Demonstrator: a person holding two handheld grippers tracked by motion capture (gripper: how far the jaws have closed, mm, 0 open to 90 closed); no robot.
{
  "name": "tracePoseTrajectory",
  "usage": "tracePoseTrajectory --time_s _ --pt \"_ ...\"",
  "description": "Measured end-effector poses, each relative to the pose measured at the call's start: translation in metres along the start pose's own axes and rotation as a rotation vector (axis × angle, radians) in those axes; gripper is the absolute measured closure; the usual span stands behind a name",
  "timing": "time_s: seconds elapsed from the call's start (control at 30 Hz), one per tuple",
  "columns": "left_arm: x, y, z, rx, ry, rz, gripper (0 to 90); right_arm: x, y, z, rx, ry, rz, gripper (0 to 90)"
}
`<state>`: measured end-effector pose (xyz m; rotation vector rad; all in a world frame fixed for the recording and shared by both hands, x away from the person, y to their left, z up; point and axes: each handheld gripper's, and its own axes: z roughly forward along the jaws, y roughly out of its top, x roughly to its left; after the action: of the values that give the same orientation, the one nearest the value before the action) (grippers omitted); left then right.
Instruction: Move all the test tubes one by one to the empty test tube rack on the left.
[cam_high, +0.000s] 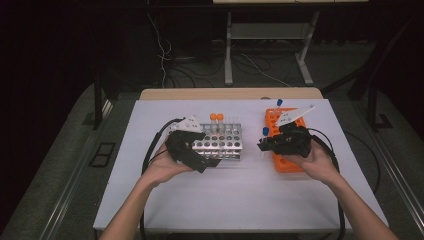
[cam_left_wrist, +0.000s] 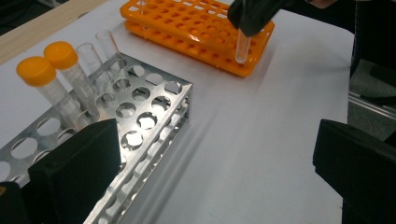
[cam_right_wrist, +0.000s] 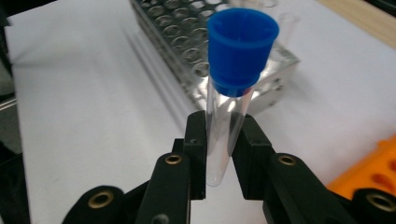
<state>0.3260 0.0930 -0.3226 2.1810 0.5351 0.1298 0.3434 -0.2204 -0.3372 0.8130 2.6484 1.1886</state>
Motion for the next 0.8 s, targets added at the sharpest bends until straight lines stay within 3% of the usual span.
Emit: tracePoseTrajectory --time_s 0.27,0.53,0.8 --pt "-0.004 0.019 0.010 0.029 -0.041 0.051 5.7 0.027 0.006 0.017 0.040 0.074 -0.070 75.9" --pt "-0.014 0.034 0.019 0.062 -0.116 0.138 24.9 0.046 0.012 0.035 0.049 0.117 -0.121 75.9" --pt "-0.020 0.040 0.027 0.098 -0.155 0.181 48.0 0.061 0.016 0.050 0.056 0.157 -0.152 75.9"
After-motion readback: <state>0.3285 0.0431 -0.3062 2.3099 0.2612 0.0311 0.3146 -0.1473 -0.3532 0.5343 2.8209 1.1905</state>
